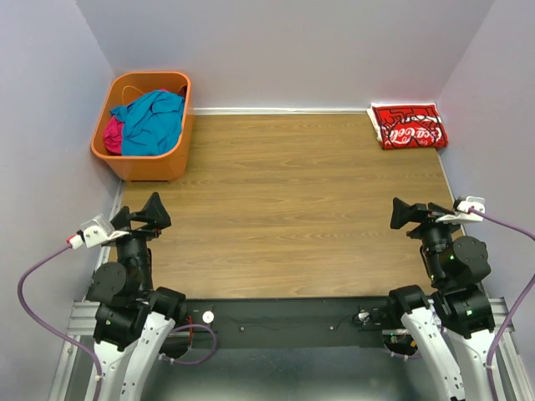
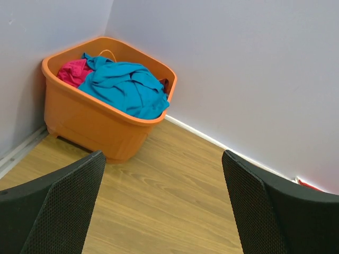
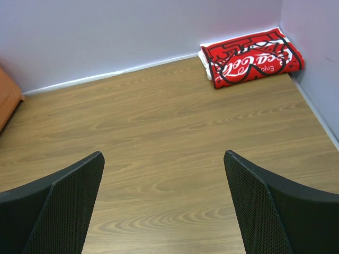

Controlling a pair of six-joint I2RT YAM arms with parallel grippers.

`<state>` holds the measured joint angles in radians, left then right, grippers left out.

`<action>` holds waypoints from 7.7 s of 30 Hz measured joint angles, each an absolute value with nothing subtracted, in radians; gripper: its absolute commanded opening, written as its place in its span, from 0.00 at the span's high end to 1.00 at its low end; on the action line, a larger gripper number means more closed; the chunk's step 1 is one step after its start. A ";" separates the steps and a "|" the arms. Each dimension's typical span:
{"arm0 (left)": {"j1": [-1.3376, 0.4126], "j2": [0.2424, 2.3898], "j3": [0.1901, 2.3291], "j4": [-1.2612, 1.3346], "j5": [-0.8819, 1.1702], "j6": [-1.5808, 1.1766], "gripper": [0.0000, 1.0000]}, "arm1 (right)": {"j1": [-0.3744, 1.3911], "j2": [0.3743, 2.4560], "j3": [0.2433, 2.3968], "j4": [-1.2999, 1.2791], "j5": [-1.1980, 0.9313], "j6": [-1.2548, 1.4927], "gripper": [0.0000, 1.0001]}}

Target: Fold and stack the t-shirts

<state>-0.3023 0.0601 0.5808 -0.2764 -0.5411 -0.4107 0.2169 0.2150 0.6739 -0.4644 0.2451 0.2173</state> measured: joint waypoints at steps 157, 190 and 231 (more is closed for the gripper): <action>0.169 2.006 1.770 -0.249 -0.196 -0.309 1.00 | 0.294 0.861 0.816 -0.368 -0.121 0.273 0.00; 0.118 1.778 2.019 -0.333 -0.206 -0.255 0.93 | 0.294 0.732 0.784 -0.368 -0.171 0.270 0.00; 0.057 1.605 1.382 -0.185 -0.270 -0.253 0.49 | 0.294 0.753 0.784 -0.369 -0.181 0.255 0.00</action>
<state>0.0570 1.6051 1.3819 -0.1852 -0.2695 -0.2535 0.2939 0.7532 0.7837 -0.3695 -0.1806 0.2550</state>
